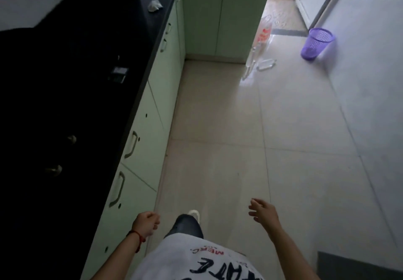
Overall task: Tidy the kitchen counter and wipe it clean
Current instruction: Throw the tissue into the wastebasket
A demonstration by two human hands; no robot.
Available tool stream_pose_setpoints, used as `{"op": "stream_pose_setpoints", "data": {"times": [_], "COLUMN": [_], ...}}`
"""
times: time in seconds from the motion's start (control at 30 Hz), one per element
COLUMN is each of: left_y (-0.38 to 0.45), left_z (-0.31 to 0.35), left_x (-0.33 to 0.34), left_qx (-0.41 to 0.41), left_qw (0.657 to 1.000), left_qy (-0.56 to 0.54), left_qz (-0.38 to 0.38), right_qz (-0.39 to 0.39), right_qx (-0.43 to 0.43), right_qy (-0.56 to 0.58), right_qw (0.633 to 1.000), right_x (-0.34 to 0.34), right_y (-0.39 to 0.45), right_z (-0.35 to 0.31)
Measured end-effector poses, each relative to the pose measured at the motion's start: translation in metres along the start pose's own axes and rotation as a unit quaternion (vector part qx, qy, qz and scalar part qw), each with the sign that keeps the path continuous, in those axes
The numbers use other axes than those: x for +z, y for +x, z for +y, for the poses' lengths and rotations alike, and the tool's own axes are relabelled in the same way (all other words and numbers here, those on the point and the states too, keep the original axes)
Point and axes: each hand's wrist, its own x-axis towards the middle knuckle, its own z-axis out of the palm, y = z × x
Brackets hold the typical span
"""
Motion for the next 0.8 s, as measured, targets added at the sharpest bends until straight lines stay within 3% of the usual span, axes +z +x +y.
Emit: {"op": "stream_pose_setpoints", "data": {"times": [0.4,0.6,0.8], "left_y": [0.117,0.170,0.203], "left_z": [0.252,0.364,0.433], "left_x": [0.060,0.094,0.114], "left_qx": [0.082,0.087,0.049], "left_qw": [0.992,0.995,0.998], "left_qy": [0.072,0.015,-0.043], "left_qz": [-0.065,-0.035,0.008], "right_qz": [0.062,0.043,0.008], "right_qx": [0.052,0.051,-0.003], "right_qy": [0.068,0.057,0.000], "right_qw": [0.994,0.996,1.000], "right_x": [-0.039,-0.076,-0.114], "right_y": [0.126,0.232,0.331], "right_z": [-0.106,-0.187,-0.315]}}
